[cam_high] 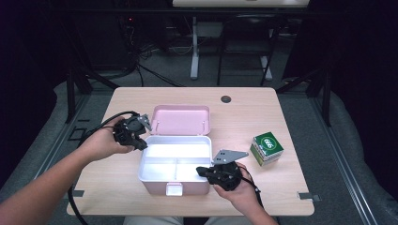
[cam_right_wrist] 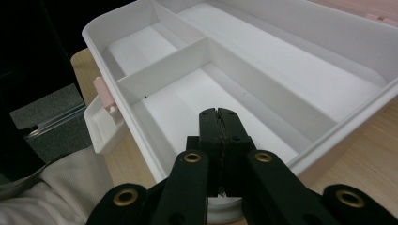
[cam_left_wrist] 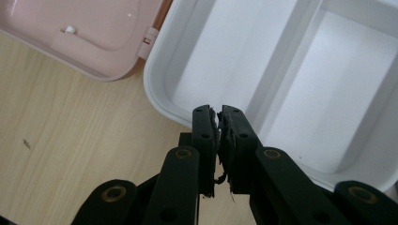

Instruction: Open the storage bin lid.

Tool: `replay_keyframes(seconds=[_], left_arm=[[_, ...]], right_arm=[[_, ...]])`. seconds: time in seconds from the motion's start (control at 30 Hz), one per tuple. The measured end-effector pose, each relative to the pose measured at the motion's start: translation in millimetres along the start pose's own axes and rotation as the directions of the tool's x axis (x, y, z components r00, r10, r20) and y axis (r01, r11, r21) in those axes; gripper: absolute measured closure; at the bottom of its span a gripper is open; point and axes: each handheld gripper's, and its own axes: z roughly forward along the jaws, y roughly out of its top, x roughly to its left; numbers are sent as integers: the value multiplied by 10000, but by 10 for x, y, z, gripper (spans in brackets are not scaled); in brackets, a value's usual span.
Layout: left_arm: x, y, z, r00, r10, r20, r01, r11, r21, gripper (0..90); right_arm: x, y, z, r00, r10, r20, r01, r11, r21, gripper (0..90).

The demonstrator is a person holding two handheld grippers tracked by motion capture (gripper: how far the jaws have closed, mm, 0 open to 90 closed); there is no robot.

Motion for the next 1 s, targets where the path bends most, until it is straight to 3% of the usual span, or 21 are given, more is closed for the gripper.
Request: replay_keyframes(seconds=[0.53, 1.0], left_arm=[[-142, 4, 79, 9977, 441, 515, -427, 9987, -283, 820], [-222, 96, 160, 9917, 1131, 607, -1153, 9927, 345, 821]], right_arm=[[2, -3, 1, 10000, 3, 16, -3, 10000, -34, 895], [26, -5, 0, 9999, 15, 109, -14, 10000, -93, 859]])
